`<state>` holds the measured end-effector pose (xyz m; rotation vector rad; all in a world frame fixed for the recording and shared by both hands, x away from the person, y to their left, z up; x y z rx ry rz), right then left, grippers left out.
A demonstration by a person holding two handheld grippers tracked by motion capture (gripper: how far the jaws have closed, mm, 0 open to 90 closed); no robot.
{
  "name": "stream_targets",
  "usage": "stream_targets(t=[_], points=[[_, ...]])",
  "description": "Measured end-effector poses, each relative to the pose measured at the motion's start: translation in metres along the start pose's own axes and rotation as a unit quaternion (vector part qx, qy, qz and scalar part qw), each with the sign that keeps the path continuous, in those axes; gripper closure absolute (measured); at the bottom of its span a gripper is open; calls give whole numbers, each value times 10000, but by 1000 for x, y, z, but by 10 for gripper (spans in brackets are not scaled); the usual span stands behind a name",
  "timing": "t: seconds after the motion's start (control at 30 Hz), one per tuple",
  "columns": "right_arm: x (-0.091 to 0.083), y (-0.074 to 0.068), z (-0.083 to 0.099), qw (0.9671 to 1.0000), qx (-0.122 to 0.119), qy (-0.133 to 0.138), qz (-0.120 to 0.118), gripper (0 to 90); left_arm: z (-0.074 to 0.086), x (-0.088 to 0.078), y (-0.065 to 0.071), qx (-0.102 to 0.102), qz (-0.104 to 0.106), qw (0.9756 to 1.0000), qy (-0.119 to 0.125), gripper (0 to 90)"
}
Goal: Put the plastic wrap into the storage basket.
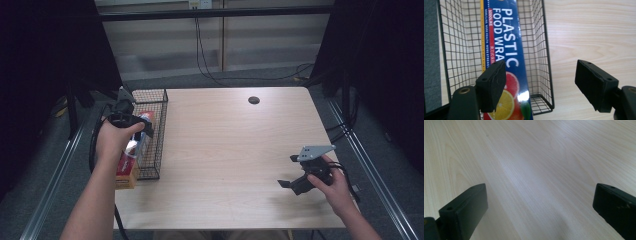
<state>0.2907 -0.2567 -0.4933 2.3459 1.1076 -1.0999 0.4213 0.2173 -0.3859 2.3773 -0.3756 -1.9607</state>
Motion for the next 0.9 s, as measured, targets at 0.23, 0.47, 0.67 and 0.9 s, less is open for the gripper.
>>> stream_targets(t=[0.23, 0.47, 0.67, 0.9], points=[[1, -1, -1, 10000, -11, -3, 8, 0, 10, -7, 17, 386, 171, 9990, 153, 253], [2, -1, -1, 10000, -50, 13, -27, 0, 21, -8, 36, 772, 372, 9961, 205, 248], [3, -2, -1, 10000, -53, -44, -17, 0, 28, -5, 52, 1038, 488, 9928, 339, 238], [5, -3, 0, 10000, -44, -82, -15, 0, 39, 8, 71, 1371, 680, 9876, 363, 202]])
Point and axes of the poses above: each handheld gripper's, and its own axes: x roughly forward along the jaws, z roughly out of its underside, y roughly to its right, the point moved 5 cm from there along x, roughly forward along the jaws, and after that the axes turned 6 degrees about -y, right-handed, at the moved point
